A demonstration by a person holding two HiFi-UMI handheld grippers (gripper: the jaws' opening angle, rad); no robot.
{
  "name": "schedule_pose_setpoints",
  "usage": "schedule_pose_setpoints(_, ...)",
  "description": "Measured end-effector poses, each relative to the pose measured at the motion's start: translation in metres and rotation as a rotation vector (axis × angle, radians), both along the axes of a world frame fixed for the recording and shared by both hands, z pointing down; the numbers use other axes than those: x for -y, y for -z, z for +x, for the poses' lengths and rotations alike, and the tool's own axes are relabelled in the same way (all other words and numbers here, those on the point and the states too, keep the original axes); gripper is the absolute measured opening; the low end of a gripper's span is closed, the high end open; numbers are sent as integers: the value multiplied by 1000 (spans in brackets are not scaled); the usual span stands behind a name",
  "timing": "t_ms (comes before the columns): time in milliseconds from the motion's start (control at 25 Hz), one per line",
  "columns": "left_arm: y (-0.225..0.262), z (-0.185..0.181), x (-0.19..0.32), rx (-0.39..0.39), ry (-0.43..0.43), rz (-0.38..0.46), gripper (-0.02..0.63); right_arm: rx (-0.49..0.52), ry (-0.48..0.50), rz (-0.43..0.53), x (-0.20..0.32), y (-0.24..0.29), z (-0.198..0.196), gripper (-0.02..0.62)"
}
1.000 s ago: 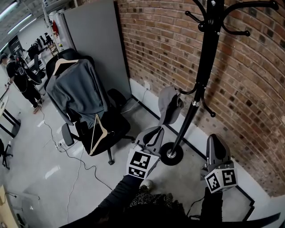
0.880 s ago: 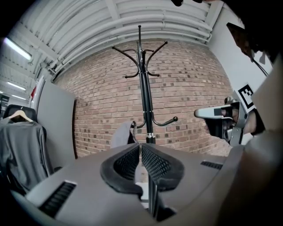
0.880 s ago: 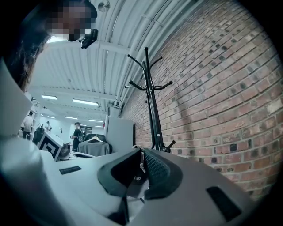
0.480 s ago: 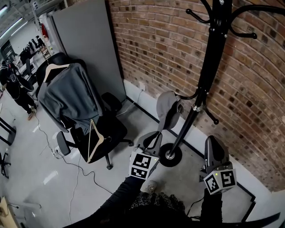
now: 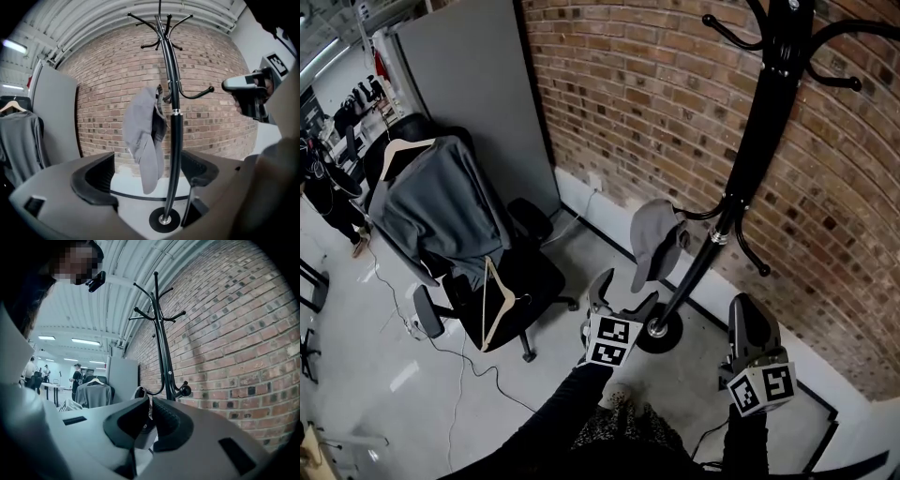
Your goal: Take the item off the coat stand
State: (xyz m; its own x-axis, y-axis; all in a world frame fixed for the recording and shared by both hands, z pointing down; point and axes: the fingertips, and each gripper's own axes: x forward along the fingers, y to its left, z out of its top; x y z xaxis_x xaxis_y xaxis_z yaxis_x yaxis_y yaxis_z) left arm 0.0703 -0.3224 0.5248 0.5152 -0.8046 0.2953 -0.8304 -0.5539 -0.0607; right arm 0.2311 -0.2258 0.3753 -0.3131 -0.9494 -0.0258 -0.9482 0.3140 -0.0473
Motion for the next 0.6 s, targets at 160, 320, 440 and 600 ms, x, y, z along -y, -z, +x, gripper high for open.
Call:
schedule_pose_setpoints(160,-30,8,12,44,12,-53,470,-4,-12,-20,7,-7,2,10)
schedule_pose_setpoints(320,-53,17,26,21,11,-106,471,-13,-20,-37,12,-12,3,10)
schedule_pose_setpoints(440,-63,23,38,31,11,-120,471,-18,-24,-49,16,-17,4,10)
schedule_pose_setpoints(600,-66,32,54,32,-9,-120,471,-23,-27,-64,21,-22,3,10)
